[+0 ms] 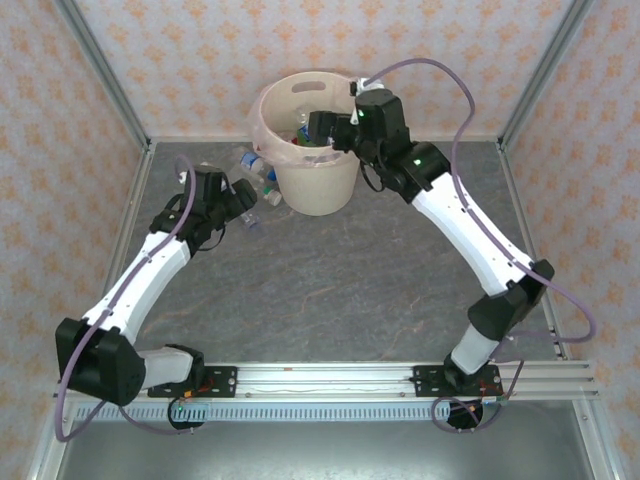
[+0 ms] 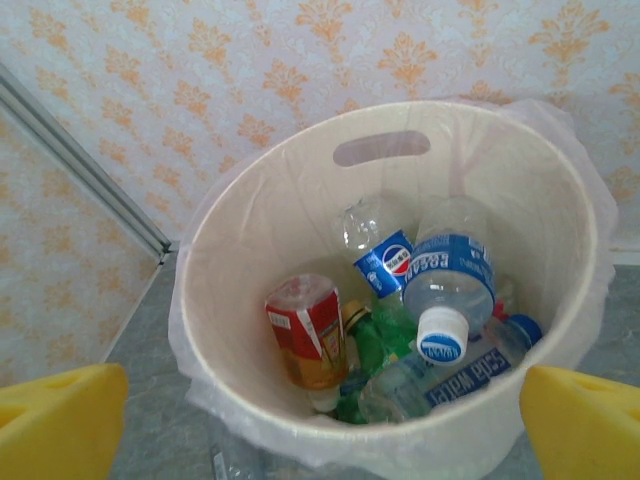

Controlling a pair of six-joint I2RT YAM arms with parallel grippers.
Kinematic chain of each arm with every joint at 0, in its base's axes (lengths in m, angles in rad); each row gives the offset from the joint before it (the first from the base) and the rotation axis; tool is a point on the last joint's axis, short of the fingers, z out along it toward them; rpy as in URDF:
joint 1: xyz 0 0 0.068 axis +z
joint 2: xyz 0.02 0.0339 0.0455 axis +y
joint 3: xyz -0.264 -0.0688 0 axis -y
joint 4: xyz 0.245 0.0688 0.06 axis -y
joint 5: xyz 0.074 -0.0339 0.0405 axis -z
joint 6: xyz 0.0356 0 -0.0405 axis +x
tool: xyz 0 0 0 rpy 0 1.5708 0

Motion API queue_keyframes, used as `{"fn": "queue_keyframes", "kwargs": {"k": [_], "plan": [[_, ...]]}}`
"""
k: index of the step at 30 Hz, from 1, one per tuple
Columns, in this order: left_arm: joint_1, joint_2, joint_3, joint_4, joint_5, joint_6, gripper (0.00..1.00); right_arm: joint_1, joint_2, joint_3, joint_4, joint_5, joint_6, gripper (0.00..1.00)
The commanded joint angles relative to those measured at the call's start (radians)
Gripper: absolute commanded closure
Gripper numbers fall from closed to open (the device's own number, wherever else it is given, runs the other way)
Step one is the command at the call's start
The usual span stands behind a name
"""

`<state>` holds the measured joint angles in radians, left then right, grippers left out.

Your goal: Put the plastic bottles in the bin

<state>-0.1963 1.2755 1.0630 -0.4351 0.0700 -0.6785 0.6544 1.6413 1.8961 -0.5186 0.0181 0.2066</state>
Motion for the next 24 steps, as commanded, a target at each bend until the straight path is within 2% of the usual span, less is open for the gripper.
{"fn": "queue_keyframes", "kwargs": {"k": [1, 13, 16, 24], "plan": [[0.018, 0.049, -0.015, 0.062, -0.019, -0.042, 0.11, 0.007, -0.101, -0.083, 0.083, 0.006, 0.031, 0.00], [0.026, 0.319, 0.029, 0.112, -0.047, -0.087, 0.16, 0.008, -0.297, -0.307, 0.109, 0.041, 0.055, 0.00], [0.026, 0.386, 0.052, 0.117, -0.057, -0.083, 0.18, 0.009, -0.321, -0.335, 0.106, 0.051, 0.058, 0.00], [0.029, 0.529, 0.140, 0.097, -0.100, -0.067, 0.18, 0.008, -0.337, -0.367, 0.096, 0.052, 0.061, 0.00]]}}
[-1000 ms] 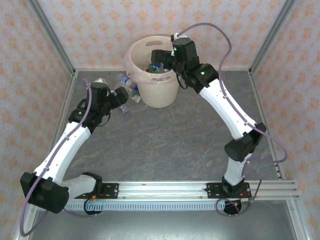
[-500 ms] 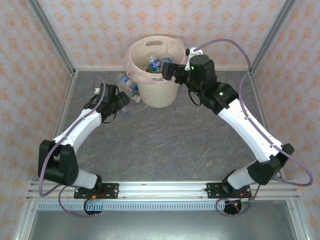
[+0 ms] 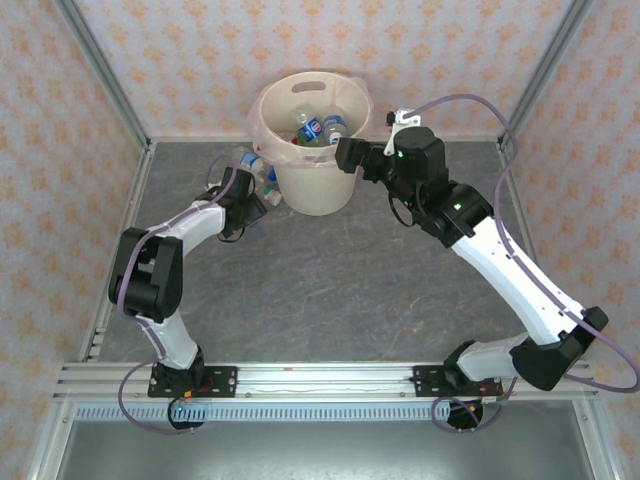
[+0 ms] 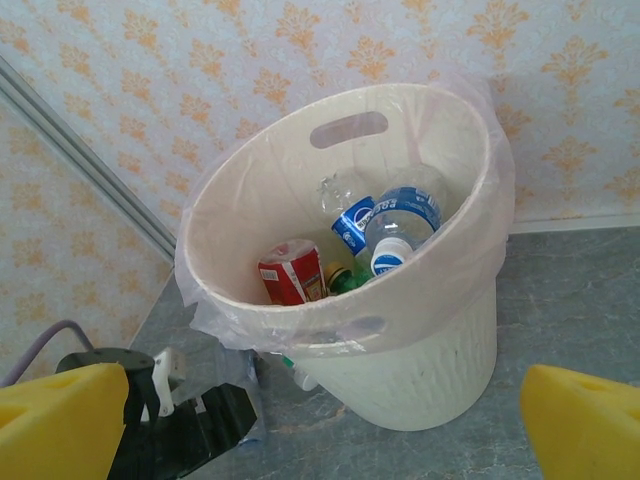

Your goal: Put the plastic bottles in the bin

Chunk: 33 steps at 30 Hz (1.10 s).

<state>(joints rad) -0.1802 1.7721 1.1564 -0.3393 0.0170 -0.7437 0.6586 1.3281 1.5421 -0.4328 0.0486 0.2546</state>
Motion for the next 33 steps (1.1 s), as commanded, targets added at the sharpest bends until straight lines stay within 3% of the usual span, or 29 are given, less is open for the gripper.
{"fn": "queue_keyframes", "kwargs": {"k": [1, 15, 23, 29, 33], "plan": [[0.015, 0.050, 0.057, 0.000, -0.045, 0.000, 0.17, 0.004, -0.022, -0.015, 0.010, 0.023, 0.012, 0.00], [0.041, 0.194, 0.153, 0.005, -0.025, 0.023, 0.19, 0.004, 0.007, 0.006, 0.005, 0.027, 0.000, 0.00], [0.050, 0.226, 0.174, 0.010, -0.015, 0.032, 0.28, 0.004, 0.020, 0.003, 0.005, 0.024, -0.005, 0.00], [0.051, 0.188, 0.150, 0.020, -0.013, 0.035, 0.46, 0.004, 0.038, 0.016, 0.014, 0.007, -0.006, 0.00], [0.052, 0.144, 0.127, 0.017, -0.018, 0.035, 0.47, 0.004, 0.041, 0.016, 0.020, -0.007, -0.006, 0.00]]}}
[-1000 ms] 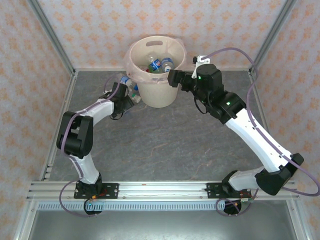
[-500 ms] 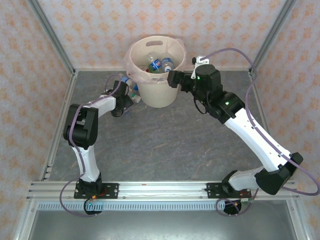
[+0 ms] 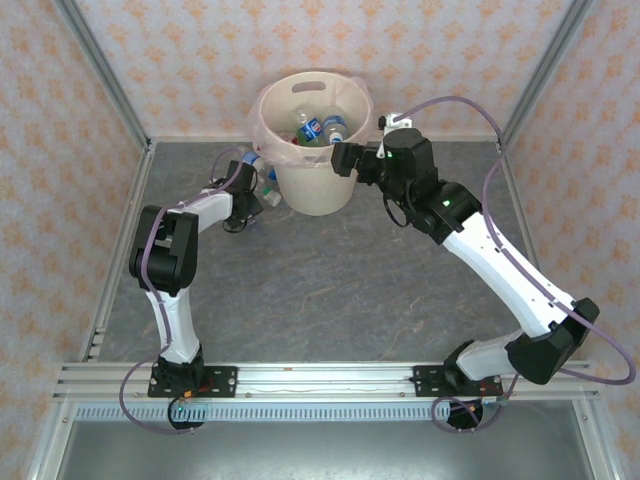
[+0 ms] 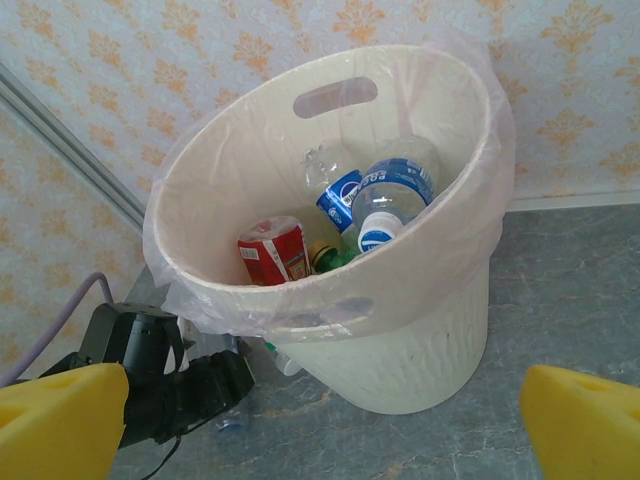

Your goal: Put the plastic bottles in the bin

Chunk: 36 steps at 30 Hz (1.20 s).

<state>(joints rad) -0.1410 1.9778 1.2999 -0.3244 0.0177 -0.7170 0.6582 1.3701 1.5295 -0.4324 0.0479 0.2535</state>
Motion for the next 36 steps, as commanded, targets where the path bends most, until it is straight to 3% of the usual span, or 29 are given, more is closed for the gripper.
{"fn": "queue_keyframes", "kwargs": {"k": [1, 19, 27, 36], "plan": [[0.013, -0.063, -0.022, 0.000, -0.019, 0.008, 0.47, 0.004, 0.001, 0.028, 0.020, -0.009, -0.005, 0.00], [0.012, -0.495, -0.105, -0.093, -0.006, 0.030, 0.49, 0.006, -0.016, 0.008, 0.061, -0.064, 0.020, 0.00], [-0.015, -0.597, 0.050, -0.178, -0.005, 0.077, 0.48, 0.007, -0.022, 0.003, 0.072, -0.053, 0.022, 0.00], [-0.134, -0.516, 0.326, -0.253, -0.039, 0.120, 0.47, 0.006, -0.042, 0.003, 0.065, -0.029, 0.018, 0.00]]}}
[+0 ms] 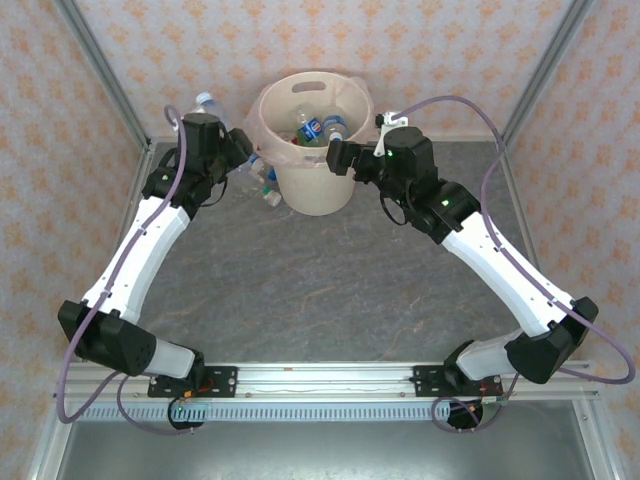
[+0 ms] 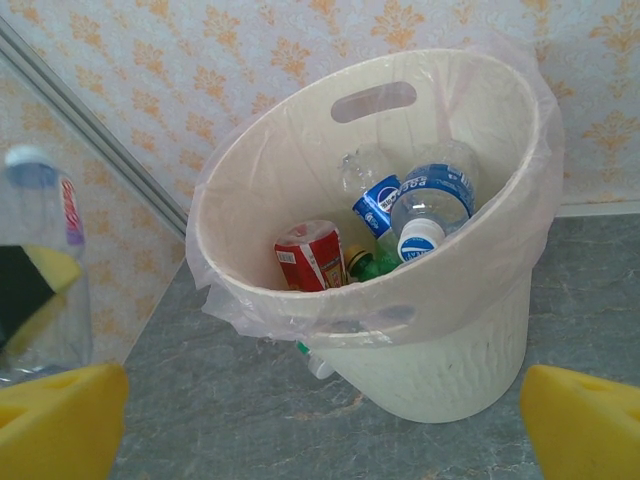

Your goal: Put the plastic bottles in the bin

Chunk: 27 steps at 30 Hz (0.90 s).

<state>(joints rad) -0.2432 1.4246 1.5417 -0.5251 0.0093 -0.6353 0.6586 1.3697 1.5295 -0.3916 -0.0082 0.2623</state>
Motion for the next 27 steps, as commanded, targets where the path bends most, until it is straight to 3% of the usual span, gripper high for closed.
{"fn": "queue_keyframes", "kwargs": {"k": [1, 15, 27], "plan": [[-0.043, 0.051, 0.111, -0.054, -0.029, 0.041, 0.47, 0.006, -0.046, 0.002, 0.025, 0.033, 0.009, 0.00], [-0.161, 0.364, 0.565, -0.098, 0.045, 0.043, 0.47, 0.006, -0.082, -0.008, 0.016, 0.085, 0.008, 0.00], [-0.187, 0.580, 0.740, -0.050, 0.137, 0.009, 0.47, 0.006, -0.104, -0.017, -0.003, 0.106, 0.003, 0.00]]}}
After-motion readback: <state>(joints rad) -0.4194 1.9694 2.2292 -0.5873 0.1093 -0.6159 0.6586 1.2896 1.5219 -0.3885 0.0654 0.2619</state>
